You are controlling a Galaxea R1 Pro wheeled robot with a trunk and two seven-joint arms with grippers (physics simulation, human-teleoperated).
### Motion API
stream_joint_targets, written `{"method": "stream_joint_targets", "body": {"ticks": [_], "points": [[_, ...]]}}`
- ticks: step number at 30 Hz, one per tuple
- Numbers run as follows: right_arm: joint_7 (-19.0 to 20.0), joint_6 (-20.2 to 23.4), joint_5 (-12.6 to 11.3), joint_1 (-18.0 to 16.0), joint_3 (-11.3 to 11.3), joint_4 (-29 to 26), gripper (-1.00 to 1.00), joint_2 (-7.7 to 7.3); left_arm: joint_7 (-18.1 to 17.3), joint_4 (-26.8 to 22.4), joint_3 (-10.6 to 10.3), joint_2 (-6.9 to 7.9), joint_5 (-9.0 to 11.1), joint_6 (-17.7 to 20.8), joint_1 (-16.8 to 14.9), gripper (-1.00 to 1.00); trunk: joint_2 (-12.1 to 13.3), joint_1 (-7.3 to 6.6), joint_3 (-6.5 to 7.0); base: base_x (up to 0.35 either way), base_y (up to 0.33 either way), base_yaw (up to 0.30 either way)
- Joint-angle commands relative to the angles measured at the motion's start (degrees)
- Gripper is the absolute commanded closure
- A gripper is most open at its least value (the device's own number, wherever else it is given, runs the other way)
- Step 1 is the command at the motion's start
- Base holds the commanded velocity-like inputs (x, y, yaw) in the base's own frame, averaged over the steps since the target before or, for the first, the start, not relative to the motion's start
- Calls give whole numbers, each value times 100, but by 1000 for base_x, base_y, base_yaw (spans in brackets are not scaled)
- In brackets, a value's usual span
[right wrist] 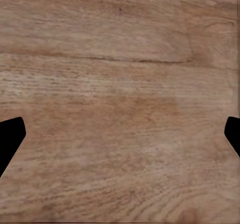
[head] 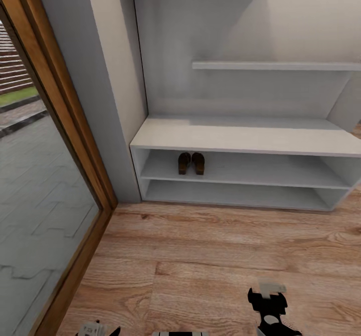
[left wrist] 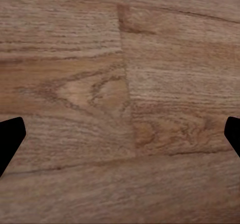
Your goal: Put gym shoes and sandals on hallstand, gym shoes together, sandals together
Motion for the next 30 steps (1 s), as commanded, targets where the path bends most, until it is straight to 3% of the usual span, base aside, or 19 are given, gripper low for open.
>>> {"method": "stream_joint_targets", "body": {"ticks": [1,13,30], "points": [[-31,-78,65,37,-10,13,-100,-8,-20,6,40,-4,-26,-53,-4,-100,-2,-1,-4,0,0,0],[-28,-403,69,208,-8,32,-100,-13,409,10,63,-24,-30,-168,-5,-100,-2,-1,-4,0,0,0],[-36,-420,56,234,-17,54,-100,19,505,24,69,-24,-27,-191,-5,-100,-2,-1,-4,0,0,0]]}}
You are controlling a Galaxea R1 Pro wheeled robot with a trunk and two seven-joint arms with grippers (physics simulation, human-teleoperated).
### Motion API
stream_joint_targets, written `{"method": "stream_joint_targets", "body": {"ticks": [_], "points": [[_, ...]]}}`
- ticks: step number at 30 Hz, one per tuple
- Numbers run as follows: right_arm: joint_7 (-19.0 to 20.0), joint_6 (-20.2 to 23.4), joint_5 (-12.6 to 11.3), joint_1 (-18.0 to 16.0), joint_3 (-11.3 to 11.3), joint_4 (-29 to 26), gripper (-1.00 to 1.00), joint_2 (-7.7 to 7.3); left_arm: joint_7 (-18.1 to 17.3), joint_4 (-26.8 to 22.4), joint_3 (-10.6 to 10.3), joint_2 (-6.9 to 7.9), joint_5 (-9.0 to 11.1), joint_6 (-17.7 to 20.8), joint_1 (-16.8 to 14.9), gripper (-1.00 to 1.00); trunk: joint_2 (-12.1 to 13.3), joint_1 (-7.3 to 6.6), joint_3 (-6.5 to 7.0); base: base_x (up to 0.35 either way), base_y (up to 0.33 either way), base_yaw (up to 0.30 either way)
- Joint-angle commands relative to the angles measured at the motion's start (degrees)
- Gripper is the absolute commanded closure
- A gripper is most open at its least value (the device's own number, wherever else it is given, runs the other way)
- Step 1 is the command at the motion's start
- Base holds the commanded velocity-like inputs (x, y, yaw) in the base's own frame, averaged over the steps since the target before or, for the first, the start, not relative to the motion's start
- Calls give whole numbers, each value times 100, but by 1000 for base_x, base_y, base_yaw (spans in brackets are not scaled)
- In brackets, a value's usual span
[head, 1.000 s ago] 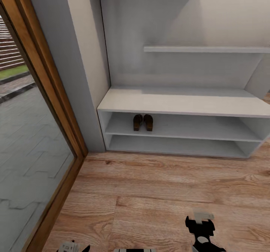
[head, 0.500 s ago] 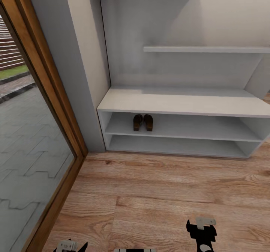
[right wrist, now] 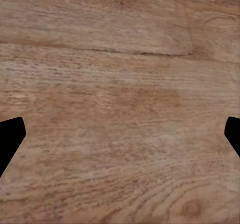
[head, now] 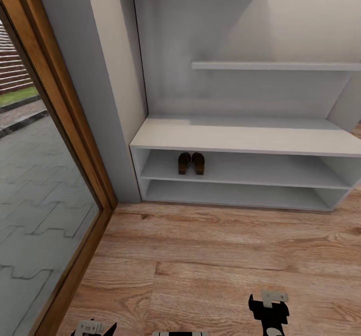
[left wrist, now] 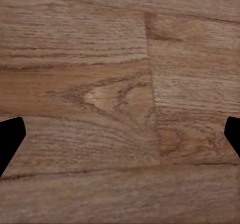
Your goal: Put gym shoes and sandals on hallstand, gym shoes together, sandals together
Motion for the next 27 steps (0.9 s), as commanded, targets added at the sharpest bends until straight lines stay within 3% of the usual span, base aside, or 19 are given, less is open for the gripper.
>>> {"method": "stream_joint_targets", "body": {"ticks": [1,10,17,27], "points": [[-34,-3,58,1,-14,7,-100,3,-37,5,33,-2,-25,-21,-4,-100,-2,-1,-4,0,0,0],[-44,-2,44,23,-21,10,-100,13,-15,19,38,3,-22,-30,-8,-100,-2,-1,-4,0,0,-55],[-44,-2,26,26,-30,10,-100,20,-4,25,43,3,-19,-31,-11,-100,-2,-1,-4,0,0,-254],[-36,-10,17,118,-32,8,-100,34,305,26,41,-6,-9,-39,-12,-100,-2,-1,-4,0,0,-297]]}}
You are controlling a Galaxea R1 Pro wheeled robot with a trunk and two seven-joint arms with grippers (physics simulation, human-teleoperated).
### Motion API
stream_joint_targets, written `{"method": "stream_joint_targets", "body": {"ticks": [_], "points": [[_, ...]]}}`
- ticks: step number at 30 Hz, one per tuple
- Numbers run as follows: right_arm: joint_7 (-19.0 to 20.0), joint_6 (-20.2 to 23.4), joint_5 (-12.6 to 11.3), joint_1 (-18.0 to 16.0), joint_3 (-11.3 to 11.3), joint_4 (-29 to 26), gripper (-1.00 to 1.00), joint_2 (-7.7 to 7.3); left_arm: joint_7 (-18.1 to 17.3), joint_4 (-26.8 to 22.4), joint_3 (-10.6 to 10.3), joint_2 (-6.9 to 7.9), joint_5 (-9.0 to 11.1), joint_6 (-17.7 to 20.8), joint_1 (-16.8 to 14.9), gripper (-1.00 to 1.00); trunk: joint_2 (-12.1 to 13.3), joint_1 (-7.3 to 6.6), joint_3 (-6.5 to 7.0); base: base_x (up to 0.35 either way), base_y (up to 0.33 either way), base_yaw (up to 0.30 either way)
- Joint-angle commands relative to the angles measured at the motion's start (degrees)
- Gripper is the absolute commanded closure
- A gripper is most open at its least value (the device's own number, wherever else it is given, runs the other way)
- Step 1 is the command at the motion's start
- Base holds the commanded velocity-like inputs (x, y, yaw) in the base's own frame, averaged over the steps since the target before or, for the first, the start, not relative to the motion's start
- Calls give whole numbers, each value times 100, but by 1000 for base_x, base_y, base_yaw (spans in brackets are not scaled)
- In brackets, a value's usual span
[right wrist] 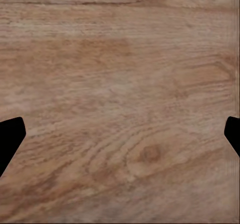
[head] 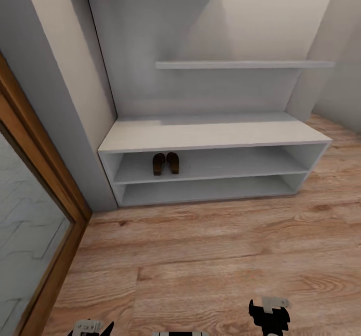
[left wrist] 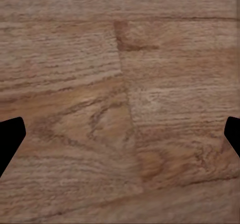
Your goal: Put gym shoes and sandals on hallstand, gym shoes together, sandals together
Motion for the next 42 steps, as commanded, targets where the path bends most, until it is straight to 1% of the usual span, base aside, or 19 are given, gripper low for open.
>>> {"method": "stream_joint_targets", "body": {"ticks": [1,7,14,18,29,34,42], "points": [[-31,-5,54,-4,-15,7,-100,1,-35,2,33,-5,-23,-17,-3,-100,-2,-1,-4,0,0,-299],[-31,-6,52,0,-19,3,-100,2,-23,2,30,-16,-24,-17,-3,-100,-2,-1,-4,0,0,-299],[-30,-6,51,1,-23,2,-100,62,24,2,34,-20,-19,-17,-3,-100,279,-155,121,0,0,-299],[-30,-6,51,1,-25,2,-100,90,116,2,37,-19,-12,-17,0,-100,439,-243,192,0,0,-299],[-39,-6,51,1,-32,-6,-100,110,454,2,41,-9,2,-17,-3,-100,881,-484,367,0,0,-288],[-39,-6,51,1,-32,-7,-100,115,521,2,36,-20,2,-17,-3,-100,1081,-594,453,0,0,-124],[-49,-6,51,1,-33,-7,-100,135,553,2,34,-35,-2,-17,-3,-100,1402,-770,595,0,0,-25]]}}
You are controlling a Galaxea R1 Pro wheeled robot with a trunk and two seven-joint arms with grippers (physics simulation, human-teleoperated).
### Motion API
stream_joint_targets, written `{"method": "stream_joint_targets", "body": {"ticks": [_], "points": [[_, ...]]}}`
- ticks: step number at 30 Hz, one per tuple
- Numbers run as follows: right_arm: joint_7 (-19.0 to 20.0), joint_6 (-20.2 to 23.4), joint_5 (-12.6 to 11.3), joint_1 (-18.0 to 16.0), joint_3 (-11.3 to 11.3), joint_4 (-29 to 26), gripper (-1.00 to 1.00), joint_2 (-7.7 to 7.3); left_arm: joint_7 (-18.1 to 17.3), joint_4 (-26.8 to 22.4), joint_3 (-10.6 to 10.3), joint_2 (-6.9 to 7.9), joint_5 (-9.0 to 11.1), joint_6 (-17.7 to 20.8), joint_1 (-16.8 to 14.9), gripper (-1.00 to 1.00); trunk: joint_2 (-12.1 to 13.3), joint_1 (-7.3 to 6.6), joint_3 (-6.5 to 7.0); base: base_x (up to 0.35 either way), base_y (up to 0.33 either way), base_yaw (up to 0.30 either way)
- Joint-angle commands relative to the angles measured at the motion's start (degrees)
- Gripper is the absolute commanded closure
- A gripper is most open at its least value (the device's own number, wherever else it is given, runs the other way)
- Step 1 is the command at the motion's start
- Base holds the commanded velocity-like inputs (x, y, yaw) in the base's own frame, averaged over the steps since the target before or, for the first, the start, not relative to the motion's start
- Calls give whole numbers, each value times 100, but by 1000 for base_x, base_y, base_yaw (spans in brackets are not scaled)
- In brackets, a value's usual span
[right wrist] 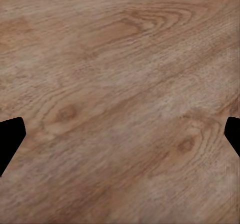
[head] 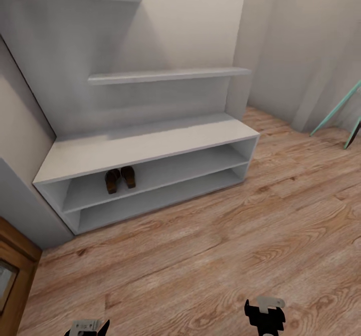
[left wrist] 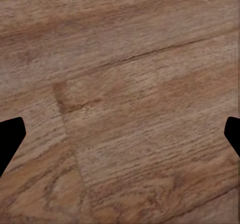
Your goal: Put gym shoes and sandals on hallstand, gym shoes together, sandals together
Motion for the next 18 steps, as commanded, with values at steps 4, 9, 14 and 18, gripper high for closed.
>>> {"method": "stream_joint_targets", "body": {"ticks": [4,9,14,18], "points": [[-26,1,66,-3,-13,17,-100,5,-44,6,33,-13,-24,-15,-3,-100,160,-89,68,0,0,-4],[24,-4,97,3,3,33,-100,-3,-45,12,30,-17,-44,-15,-2,-100,361,-199,158,0,0,0],[458,-5,114,40,13,66,-100,-24,-45,16,23,-17,-49,-15,-4,-100,561,-309,248,0,0,0],[1553,-4,114,63,17,81,-100,-90,-46,116,-7,-22,-57,-17,-4,-100,722,-397,319,0,0,0]]}}
